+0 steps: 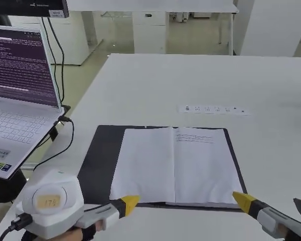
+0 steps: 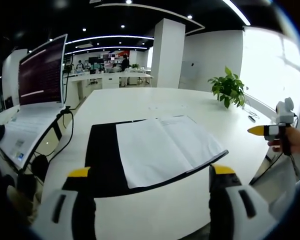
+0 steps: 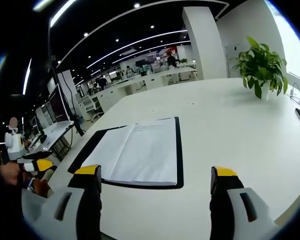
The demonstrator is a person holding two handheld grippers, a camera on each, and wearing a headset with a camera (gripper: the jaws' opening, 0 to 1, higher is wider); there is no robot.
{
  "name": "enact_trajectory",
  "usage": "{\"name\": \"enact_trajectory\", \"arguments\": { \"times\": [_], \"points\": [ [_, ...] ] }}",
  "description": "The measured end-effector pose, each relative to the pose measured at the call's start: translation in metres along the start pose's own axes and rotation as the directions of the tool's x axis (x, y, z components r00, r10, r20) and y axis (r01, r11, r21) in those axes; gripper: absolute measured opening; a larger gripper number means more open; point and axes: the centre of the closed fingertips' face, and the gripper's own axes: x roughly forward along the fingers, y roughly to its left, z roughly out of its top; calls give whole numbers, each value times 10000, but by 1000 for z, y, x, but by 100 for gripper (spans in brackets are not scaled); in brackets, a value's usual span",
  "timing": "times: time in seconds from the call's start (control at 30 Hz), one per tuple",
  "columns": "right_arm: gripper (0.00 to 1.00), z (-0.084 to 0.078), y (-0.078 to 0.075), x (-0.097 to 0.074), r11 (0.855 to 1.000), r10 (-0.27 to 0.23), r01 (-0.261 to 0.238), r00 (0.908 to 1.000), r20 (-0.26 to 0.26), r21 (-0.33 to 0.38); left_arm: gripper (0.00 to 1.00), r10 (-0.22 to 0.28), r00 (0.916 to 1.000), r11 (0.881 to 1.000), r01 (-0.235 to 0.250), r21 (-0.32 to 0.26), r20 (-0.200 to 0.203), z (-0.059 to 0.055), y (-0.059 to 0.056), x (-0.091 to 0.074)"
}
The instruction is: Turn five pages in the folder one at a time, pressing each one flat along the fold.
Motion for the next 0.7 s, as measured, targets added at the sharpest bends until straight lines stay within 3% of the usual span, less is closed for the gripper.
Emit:
{"name": "enact_trajectory", "arguments": {
  "times": [0.37, 0.7],
  "points": [
    [88, -19, -1, -4, 9994, -108, 116, 9997, -230, 324, 90, -948, 9933, 9936, 985, 561, -655, -11, -29, 37],
    [85, -18, 2, -8, 9988, -231, 237, 9996, -140, 434, 85, -2074, 9722, 9668, 2206, 1288, -1087, -9, -74, 76]
  ]
}}
